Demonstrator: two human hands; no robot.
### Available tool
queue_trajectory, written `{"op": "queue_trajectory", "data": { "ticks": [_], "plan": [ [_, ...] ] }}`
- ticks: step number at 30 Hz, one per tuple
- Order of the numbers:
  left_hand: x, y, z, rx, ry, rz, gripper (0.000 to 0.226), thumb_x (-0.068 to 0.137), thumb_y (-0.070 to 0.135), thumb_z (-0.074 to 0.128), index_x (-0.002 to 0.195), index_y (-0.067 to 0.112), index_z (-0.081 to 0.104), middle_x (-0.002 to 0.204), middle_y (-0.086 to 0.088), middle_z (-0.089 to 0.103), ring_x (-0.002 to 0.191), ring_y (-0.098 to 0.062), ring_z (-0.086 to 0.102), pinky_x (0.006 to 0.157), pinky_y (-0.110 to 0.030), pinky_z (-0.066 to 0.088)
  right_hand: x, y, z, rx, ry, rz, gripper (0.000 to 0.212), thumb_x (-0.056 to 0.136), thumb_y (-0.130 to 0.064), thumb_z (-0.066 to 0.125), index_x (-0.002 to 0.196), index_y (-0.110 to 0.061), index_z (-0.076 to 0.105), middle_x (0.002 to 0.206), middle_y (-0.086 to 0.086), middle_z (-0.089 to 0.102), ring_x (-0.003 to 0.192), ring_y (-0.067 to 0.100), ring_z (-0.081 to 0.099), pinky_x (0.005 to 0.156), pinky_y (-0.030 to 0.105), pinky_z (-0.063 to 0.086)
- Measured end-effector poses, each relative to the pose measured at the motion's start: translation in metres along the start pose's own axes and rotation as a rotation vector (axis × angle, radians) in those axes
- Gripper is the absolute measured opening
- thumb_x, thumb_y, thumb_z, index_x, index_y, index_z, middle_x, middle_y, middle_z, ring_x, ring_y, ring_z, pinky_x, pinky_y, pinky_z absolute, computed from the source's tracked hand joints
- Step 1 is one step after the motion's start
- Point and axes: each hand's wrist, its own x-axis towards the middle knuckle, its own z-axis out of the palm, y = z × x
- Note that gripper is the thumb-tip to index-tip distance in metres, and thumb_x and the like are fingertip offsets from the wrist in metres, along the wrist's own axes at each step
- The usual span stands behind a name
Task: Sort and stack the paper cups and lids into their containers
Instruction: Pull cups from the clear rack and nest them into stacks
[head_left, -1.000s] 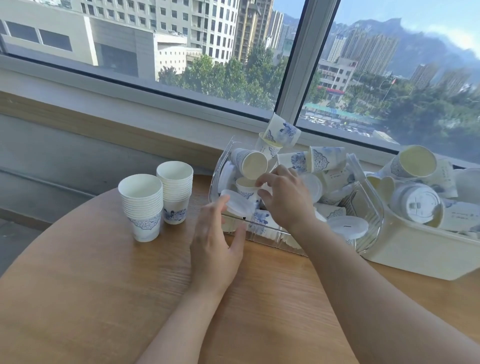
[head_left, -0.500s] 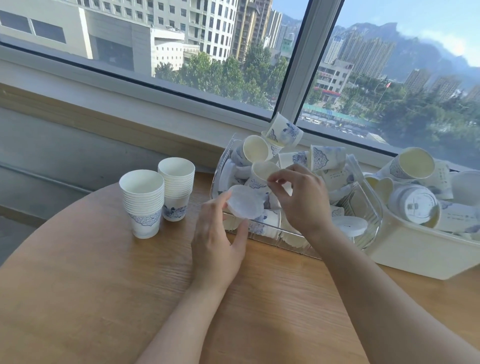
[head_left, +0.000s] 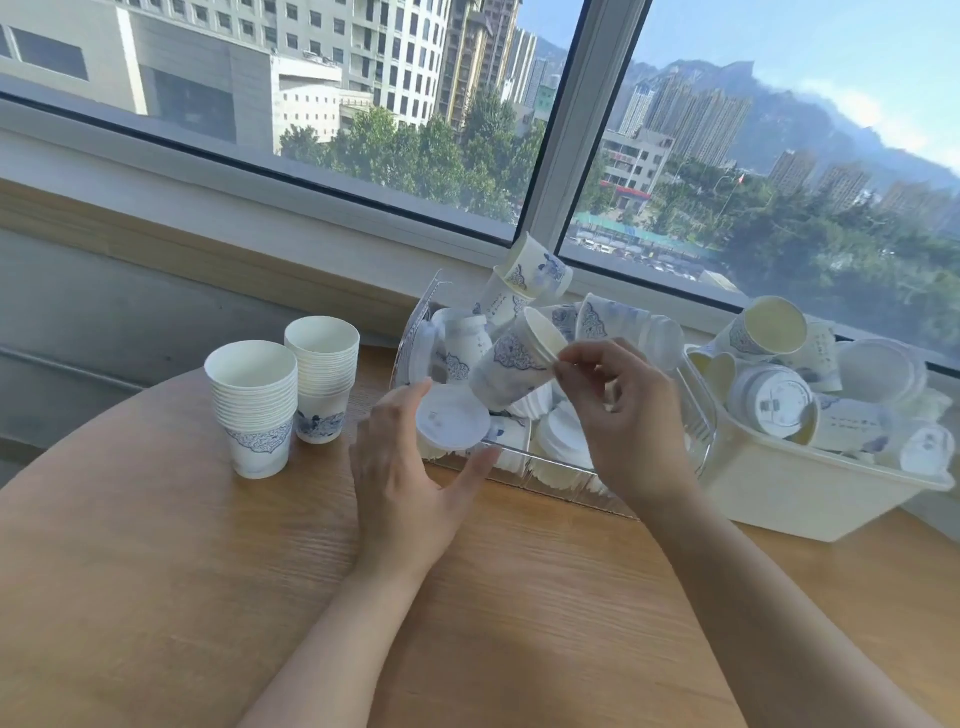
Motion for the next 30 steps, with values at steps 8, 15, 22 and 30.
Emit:
{"op": "queue_trajectory", "data": {
  "ticks": [8, 15, 22, 30],
  "plan": [
    [-0.001, 0.003, 0.000, 0.020, 0.033, 0.062, 0.079, 0.088, 0.062, 0.067, 0.145, 0.009, 0.051, 0.129, -0.004, 0.065, 0.119, -0.024, 0.058, 0.100, -0.039, 0.041, -0.017, -0.009, 0.023, 0.089, -0.323, -0.002, 0.007, 0.097, -0.018, 0.071, 0.093, -0.022, 0.075, 0.085, -0.013, 0.063, 0.078, 0.006, 0.055, 0.071, 0.010, 0.039],
    [0.003, 0.001, -0.004, -0.018, 0.092, -0.011, 0.070, 0.090, 0.053, 0.066, 0.144, 0.010, 0.052, 0.129, -0.005, 0.066, 0.118, -0.021, 0.058, 0.101, -0.052, 0.049, 0.004, 0.002, 0.038, 0.000, -0.286, 0.018, 0.021, 0.101, -0.028, 0.066, 0.120, -0.030, 0.073, 0.112, -0.019, 0.064, 0.096, 0.004, 0.057, 0.081, 0.011, 0.038],
    [0.007, -0.002, -0.009, -0.029, 0.108, -0.107, 0.071, 0.090, 0.055, 0.065, 0.146, 0.013, 0.050, 0.132, -0.004, 0.064, 0.121, -0.023, 0.059, 0.099, -0.051, 0.051, 0.065, 0.020, 0.072, -0.394, -0.436, -0.033, 0.053, 0.108, -0.027, 0.051, 0.159, -0.031, 0.039, 0.164, -0.013, 0.038, 0.149, 0.022, 0.030, 0.124, 0.047, 0.026],
    [0.008, -0.002, -0.009, -0.037, 0.109, -0.119, 0.071, 0.090, 0.056, 0.066, 0.146, 0.017, 0.049, 0.134, -0.001, 0.063, 0.122, -0.020, 0.056, 0.103, -0.049, 0.049, 0.078, 0.016, 0.077, -0.432, -0.375, -0.075, 0.049, 0.103, -0.042, 0.059, 0.149, -0.027, 0.054, 0.126, -0.007, 0.060, 0.128, 0.020, 0.048, 0.113, 0.042, 0.036]
  ]
}}
